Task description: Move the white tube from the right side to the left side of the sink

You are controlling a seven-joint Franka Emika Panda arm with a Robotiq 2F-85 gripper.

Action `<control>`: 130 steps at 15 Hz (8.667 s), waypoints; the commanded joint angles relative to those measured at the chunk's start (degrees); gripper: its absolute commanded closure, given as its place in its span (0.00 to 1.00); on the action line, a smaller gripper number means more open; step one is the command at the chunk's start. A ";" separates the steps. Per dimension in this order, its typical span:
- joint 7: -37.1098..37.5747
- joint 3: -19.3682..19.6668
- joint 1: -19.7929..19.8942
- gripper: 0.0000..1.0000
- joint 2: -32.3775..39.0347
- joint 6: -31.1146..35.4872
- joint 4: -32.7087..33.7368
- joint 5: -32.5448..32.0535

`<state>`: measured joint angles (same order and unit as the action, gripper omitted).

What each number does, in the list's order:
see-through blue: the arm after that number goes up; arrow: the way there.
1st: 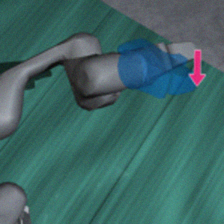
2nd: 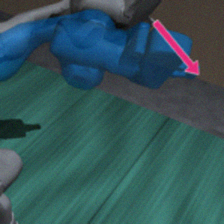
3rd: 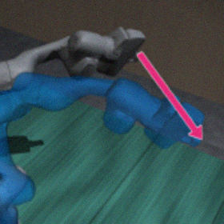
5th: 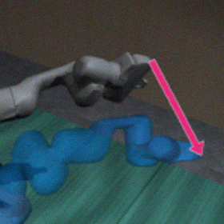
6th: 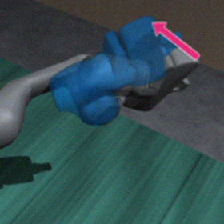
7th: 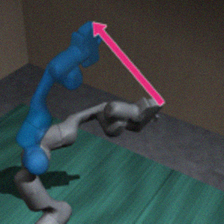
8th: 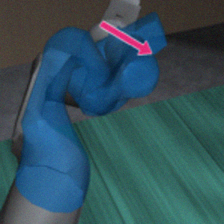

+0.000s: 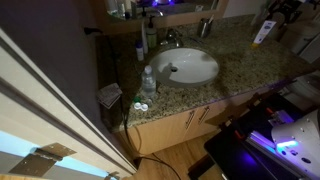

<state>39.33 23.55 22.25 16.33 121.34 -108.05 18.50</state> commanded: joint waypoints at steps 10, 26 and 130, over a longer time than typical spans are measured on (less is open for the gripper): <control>1.44 -0.81 0.10 0.61 1.24 2.19 -0.10 -0.42; -16.12 -3.07 -1.70 0.99 -16.94 -17.23 2.86 0.49; -41.65 -36.84 -52.53 0.99 23.97 -7.69 35.74 -32.53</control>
<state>-2.47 -13.47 -30.41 37.84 114.57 -75.52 -15.04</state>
